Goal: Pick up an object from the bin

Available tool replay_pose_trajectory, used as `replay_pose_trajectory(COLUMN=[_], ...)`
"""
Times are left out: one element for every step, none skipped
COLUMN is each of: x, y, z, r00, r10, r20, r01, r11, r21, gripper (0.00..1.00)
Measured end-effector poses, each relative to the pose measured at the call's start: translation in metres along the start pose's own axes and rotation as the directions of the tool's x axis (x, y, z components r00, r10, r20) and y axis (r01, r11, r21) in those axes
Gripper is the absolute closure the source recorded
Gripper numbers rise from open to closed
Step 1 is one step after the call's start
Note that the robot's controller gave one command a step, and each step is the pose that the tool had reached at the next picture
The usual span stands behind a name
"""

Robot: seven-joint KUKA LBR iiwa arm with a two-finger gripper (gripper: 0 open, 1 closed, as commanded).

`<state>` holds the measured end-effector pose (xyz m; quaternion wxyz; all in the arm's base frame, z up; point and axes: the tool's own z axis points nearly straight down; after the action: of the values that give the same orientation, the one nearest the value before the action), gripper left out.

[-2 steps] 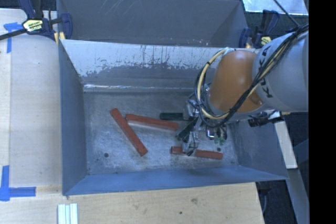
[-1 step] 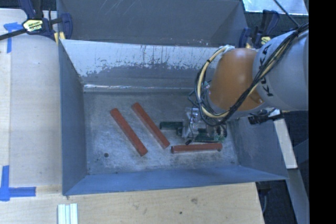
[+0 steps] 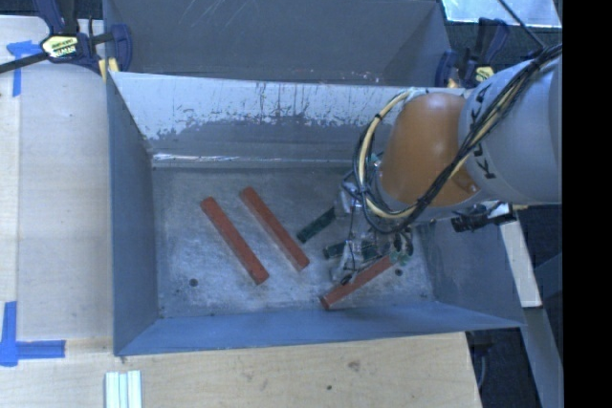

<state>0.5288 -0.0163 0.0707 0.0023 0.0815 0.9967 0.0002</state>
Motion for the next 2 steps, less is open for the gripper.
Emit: replay_pose_trajectory(x=[-0.003,-0.064], y=[0.0,-0.04], z=[-0.002,-0.119], r00=[1.0,1.0], r10=[0.001,-0.03], r20=[0.008,0.01], r01=[-0.001,0.03], r11=[1.0,1.0], r21=[-0.001,0.002], gripper=[1.0,1.0])
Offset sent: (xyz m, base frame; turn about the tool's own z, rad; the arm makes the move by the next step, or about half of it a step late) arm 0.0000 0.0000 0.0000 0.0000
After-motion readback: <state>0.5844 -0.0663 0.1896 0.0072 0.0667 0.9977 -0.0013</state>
